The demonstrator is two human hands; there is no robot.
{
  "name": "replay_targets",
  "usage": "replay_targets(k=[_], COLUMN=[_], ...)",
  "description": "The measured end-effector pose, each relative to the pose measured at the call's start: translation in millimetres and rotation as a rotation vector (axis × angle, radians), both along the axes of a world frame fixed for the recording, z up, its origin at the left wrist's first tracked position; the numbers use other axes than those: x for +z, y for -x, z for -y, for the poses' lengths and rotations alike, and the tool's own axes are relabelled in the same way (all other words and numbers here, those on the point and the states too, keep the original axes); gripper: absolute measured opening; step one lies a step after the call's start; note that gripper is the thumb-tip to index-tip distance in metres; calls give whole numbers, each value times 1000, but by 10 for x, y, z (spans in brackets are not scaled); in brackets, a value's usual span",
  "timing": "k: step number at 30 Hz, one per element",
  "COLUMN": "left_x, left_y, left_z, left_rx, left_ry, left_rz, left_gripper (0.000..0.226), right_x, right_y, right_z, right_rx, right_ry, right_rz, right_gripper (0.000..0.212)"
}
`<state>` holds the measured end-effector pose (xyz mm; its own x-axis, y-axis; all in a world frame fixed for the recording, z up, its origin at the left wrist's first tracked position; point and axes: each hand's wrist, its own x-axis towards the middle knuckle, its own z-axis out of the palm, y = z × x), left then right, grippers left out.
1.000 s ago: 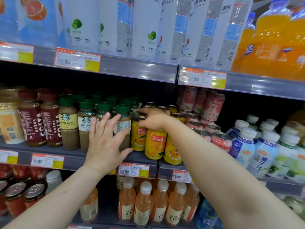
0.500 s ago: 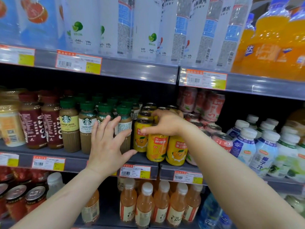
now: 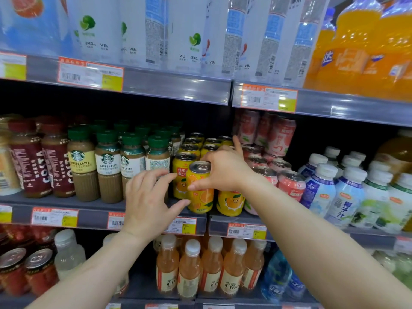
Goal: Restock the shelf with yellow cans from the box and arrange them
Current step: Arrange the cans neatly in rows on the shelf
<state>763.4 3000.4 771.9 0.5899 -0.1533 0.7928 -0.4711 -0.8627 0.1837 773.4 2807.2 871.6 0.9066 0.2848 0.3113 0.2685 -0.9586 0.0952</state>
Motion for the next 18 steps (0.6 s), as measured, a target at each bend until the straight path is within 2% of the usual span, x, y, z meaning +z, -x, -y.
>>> replay_targets(k=[6, 7, 9, 11, 12, 15, 18], left_x=[169, 185, 175, 110, 78, 11, 9], left_y=[6, 18, 46, 88, 113, 155, 177], left_z=[180, 189, 192, 185, 182, 201, 311], left_rx=[91, 102, 103, 75, 58, 17, -35], left_ry=[-159, -168, -154, -105, -74, 38, 108], left_rz=[-74, -99, -150, -200, -233, -315, -352], left_gripper=[83, 84, 86, 86, 87, 90, 91], right_x=[25, 71, 200, 319, 355, 346, 235], right_y=[30, 50, 98, 123, 134, 195, 277], right_z=[83, 102, 179, 346, 454, 757, 901], right_rx=[-61, -56, -20, 20, 14, -10, -36], right_ry=[-12, -72, -375, -633, -676, -651, -471], right_rz=[-124, -171, -244, -205, -166, -178, -262], right_gripper=[88, 89, 77, 60, 53, 42, 66])
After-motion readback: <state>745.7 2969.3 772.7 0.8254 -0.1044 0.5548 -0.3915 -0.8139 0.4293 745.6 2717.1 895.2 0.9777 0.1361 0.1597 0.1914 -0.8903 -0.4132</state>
